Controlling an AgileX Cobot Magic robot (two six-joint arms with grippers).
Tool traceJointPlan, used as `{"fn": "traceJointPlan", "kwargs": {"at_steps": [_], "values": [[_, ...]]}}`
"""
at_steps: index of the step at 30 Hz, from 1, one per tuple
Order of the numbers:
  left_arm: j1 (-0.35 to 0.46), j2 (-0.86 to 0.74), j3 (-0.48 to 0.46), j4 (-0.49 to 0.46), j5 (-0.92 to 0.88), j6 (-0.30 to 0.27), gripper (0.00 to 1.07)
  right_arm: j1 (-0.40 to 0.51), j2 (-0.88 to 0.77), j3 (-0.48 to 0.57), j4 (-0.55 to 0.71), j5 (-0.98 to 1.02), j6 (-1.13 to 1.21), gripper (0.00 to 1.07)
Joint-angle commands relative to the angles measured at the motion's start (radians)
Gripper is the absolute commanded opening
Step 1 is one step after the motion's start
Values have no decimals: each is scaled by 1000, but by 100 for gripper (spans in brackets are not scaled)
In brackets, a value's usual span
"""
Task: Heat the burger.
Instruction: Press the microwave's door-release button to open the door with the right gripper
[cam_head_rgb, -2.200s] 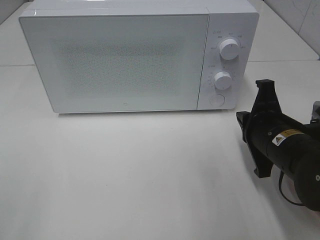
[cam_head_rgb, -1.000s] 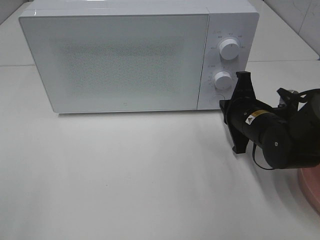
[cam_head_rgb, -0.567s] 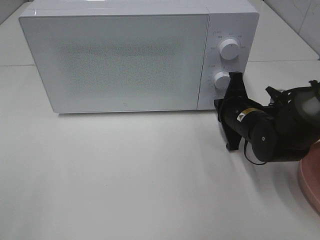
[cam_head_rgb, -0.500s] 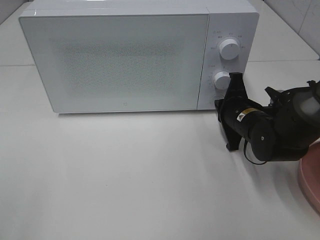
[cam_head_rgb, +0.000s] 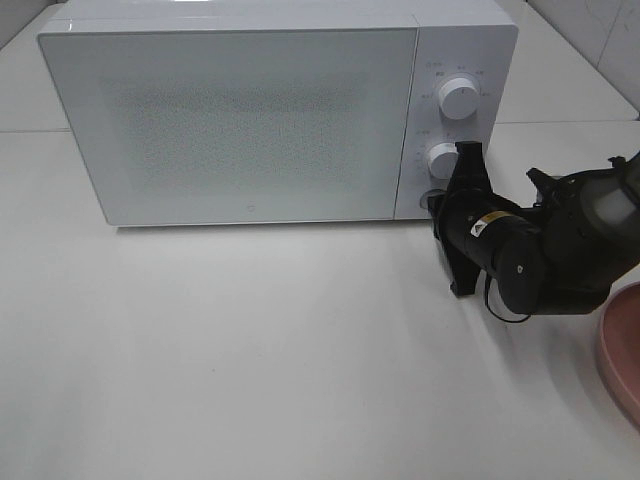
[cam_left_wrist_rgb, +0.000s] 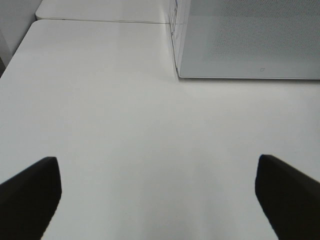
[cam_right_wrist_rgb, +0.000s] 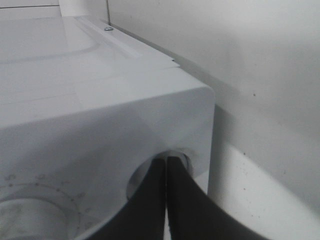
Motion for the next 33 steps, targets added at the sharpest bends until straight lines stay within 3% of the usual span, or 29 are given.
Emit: {"fn": "traceJointPlan", "kwargs": {"at_steps": [1,9,25,33], "values": [[-6,-15,0,-5,0,2,98,-8,-6,-24,32,-129,-41,0],[-6,-15,0,-5,0,2,98,-10,-6,-25,70,-270,-59,0],[-6,-15,0,-5,0,2,98,-16,14,-145,137,-333,-91,0],[-6,-15,0,-5,0,2,98,-16,14,-151,136,-356,-111,0]]}}
